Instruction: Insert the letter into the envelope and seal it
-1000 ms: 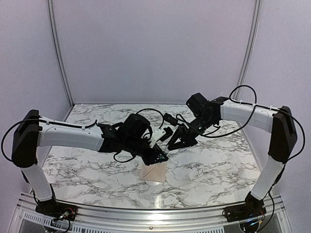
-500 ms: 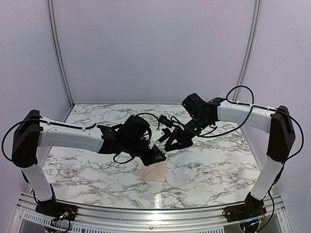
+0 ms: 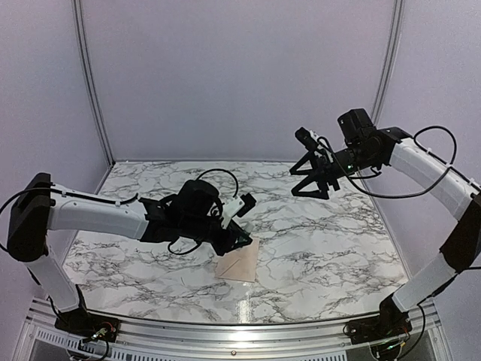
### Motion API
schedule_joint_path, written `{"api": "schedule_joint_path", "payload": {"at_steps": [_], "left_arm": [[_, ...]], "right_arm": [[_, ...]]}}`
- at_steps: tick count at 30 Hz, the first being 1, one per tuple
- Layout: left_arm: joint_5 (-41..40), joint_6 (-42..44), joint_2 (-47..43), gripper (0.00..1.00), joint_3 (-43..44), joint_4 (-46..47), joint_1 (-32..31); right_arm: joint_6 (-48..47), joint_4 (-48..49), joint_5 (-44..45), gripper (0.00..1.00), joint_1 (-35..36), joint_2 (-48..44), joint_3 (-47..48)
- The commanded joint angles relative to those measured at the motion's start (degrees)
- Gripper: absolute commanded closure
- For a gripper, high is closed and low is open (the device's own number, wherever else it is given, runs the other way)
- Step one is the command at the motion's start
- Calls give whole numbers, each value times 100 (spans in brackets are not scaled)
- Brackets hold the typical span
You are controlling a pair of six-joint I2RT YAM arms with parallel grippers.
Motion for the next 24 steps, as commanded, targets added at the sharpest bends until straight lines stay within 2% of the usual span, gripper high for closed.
{"api": "schedule_joint_path", "payload": {"at_steps": [1, 4, 7, 10, 15, 24], "left_arm": [[533, -288, -497, 100, -112, 813, 14], [857, -519, -635, 100, -283, 1377, 14], [985, -693, -664, 100, -277, 1574, 12], [1060, -845, -662, 100, -293, 1786, 5], [1115, -1011, -573, 100, -344, 2176, 6], [1205, -1021, -427, 100, -278, 2485, -21]], "right_arm": [[179, 1129, -719, 2, -84, -166, -561], [858, 2514, -1572, 2, -77, -353, -1370], [1006, 2714, -2432, 1, 7, -133, -1400], [678, 2277, -2218, 4, 410, -2, -1072], [1720, 3446, -2276, 19, 824, -167, -1511], [2715, 4265, -2574, 42, 1104, 215, -1511]]}}
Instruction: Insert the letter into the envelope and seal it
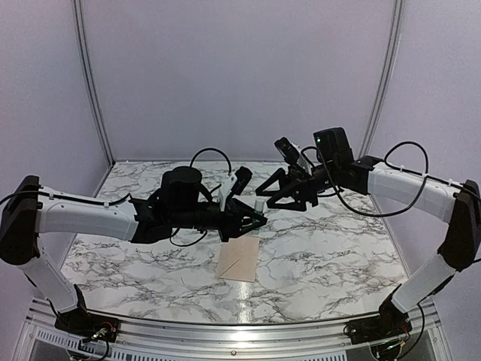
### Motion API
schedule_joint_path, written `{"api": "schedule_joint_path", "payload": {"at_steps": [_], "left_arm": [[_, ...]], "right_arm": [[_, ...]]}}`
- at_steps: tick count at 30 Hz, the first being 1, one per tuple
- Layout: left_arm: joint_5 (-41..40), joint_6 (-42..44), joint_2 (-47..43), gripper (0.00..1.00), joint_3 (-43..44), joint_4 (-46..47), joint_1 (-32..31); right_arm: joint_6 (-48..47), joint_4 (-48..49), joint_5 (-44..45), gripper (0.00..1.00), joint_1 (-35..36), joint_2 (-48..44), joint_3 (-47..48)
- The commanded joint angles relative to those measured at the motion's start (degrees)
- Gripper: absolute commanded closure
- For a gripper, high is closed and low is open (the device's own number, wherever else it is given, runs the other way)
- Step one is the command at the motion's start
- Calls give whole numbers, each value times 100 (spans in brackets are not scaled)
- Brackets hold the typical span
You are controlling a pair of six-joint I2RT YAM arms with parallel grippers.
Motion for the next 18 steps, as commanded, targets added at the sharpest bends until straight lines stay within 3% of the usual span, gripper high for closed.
{"api": "schedule_joint_path", "payload": {"at_steps": [1, 5, 13, 18], "left_arm": [[135, -42, 82, 100, 32, 387, -21], [136, -47, 115, 100, 68, 410, -21], [146, -4, 314, 100, 259, 416, -21], [83, 80, 361, 100, 401, 420, -25]], "right_arm": [[651, 589, -279, 45, 105, 215, 26], [870, 779, -318, 51, 126, 315, 16], [1116, 958, -366, 76, 133, 418, -21], [1104, 962, -331, 78, 131, 466, -65]]}}
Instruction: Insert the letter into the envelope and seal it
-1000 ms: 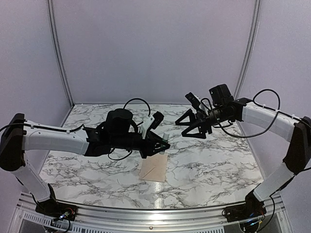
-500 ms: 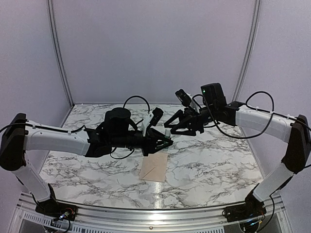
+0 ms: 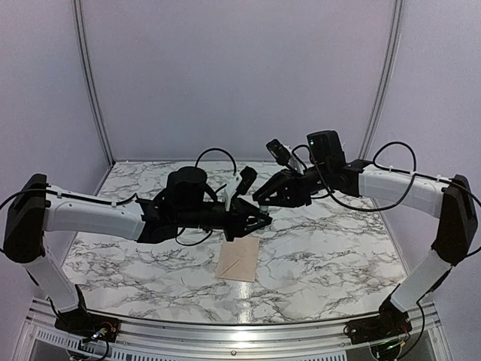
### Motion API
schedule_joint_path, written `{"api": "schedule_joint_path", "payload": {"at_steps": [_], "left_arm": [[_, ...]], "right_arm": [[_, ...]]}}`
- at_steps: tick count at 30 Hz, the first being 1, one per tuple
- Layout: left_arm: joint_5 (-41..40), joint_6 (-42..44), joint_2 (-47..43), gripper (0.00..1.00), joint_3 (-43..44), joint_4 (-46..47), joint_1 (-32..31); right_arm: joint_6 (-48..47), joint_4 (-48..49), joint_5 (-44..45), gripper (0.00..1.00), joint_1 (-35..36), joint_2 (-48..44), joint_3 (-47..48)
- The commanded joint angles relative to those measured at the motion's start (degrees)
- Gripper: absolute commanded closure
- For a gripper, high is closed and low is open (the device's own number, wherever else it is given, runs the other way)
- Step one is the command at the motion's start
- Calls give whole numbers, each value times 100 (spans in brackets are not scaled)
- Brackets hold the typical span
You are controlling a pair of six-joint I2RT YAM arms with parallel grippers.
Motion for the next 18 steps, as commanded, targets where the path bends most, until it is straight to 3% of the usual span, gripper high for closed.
{"api": "schedule_joint_path", "payload": {"at_steps": [1, 4, 9, 14, 16, 18], "left_arm": [[-12, 78, 105, 100, 281, 186, -6], [14, 76, 159, 100, 369, 190, -3], [31, 72, 247, 100, 464, 189, -4], [51, 24, 310, 100, 483, 187, -3], [9, -6, 318, 100, 483, 187, -3], [-264, -72, 277, 100, 477, 189, -3]], "right_arm": [[76, 147, -85, 78, 50, 67, -39], [68, 136, -43, 78, 50, 61, -48], [59, 118, -33, 91, 45, 38, -72], [34, 61, 41, 92, 36, -17, -47], [-193, -121, 189, 100, 37, -67, 24], [-360, -208, 437, 100, 40, -120, -48]]}}
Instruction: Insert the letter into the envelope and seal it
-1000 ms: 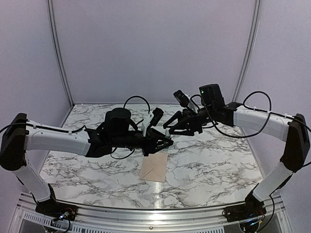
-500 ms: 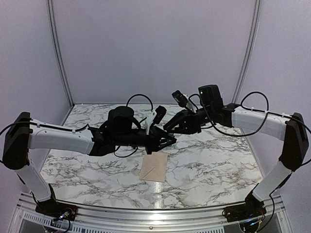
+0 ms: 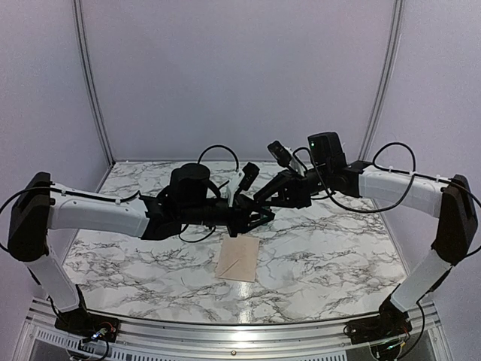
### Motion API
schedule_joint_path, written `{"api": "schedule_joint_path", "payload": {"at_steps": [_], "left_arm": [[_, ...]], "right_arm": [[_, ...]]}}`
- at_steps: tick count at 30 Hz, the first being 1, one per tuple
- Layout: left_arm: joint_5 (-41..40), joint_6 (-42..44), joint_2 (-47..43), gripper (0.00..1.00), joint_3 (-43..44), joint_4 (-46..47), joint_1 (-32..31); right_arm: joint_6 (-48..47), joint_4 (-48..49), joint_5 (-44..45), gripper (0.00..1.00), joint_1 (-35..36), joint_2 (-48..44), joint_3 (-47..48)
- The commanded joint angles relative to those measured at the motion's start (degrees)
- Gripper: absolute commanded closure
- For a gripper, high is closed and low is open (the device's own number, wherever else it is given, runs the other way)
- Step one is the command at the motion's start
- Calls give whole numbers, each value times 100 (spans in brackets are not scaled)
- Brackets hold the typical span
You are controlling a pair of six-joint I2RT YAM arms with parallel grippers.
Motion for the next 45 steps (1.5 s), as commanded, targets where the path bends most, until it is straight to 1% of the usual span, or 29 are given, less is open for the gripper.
{"api": "schedule_joint_path", "payload": {"at_steps": [1, 3, 6, 7, 8, 9, 11, 12, 13, 14, 15, 16, 18, 21, 23, 24, 25, 27, 29, 31, 34, 36, 41, 43, 45], "left_arm": [[-485, -9, 54, 100, 187, 182, -23], [-1062, -127, -35, 100, 154, 266, -39], [-2208, -229, -124, 100, 35, 687, -185], [-2635, -230, -103, 100, 33, 780, -248], [-2884, -236, -74, 100, 40, 884, -288], [-2911, -237, -20, 100, 60, 967, -292], [-2895, -223, 86, 100, 114, 980, -293], [-2896, -241, 107, 100, 74, 962, -293], [-2904, -272, 101, 100, 10, 910, -293], [-2911, -295, 81, 100, -58, 792, -287], [-2907, -320, 46, 100, -124, 613, -278], [-2890, -364, 16, 100, -183, 372, -271], [-2734, -446, -65, 100, -291, -126, -239], [-2577, -596, -302, 100, -480, -837, -203], [-2496, -736, -434, 100, -457, -1487, -150], [-2440, -807, -466, 100, -380, -1907, -118], [-2417, -851, -459, 100, -136, -2430, -78], [-2510, -914, -365, 100, 281, -3786, -37], [-2646, -968, -282, 98, 605, -4655, -2], [-2769, -1092, -251, 96, 785, -5295, 76], [-2627, -1181, -161, 94, 951, -6067, 287], [-2493, -1194, -74, 94, 1031, -6487, 435], [-2584, -1086, 130, 91, 1091, -7084, 596], [-2590, -1064, 233, 91, 1051, -7146, 620], [-2548, -1043, 380, 91, 1032, -7162, 631]], "right_arm": [[-212, -169, 550, 100, 99, -177, -74], [-115, 45, 1451, 100, 142, -334, -413], [246, 305, 3208, 100, 150, -547, -906], [351, 315, 3510, 100, 140, -518, -983], [455, 327, 3654, 100, 142, -458, -1012], [619, 368, 3688, 100, 142, -404, -1039], [765, 432, 3367, 100, 103, -303, -948], [757, 353, 3044, 100, 43, -283, -779], [713, 228, 2813, 97, -60, -296, -571], [649, 93, 2625, 90, -196, -342, -289], [617, -42, 2480, 82, -382, -407, -67], [611, -165, 2367, 70, -572, -479, 140], [347, -630, 2150, 55, -951, -569, 599], [-227, -1292, 1992, 38, -1431, -707, 1044], [-483, -1477, 2085, 29, -1657, -840, 1055], [-583, -1520, 2179, 14, -1759, -922, 1009], [-659, -1545, 2356, 3, -1844, -998, 938], [-750, -1550, 2769, 2, -1983, -1137, 766], [-776, -1529, 3142, 2, -2089, -1237, 582], [-788, -1496, 3469, 1, -2162, -1285, 364], [-952, -1571, 3665, 1, -2290, -1298, 87], [-953, -1689, 4006, 1, -2352, -1321, -25], [-1171, -1765, 5397, 1, -2400, -1755, -203], [-1138, -1723, 5702, 2, -2403, -1982, -322], [-1097, -1732, 5800, 1, -2410, -2100, -429]]}}
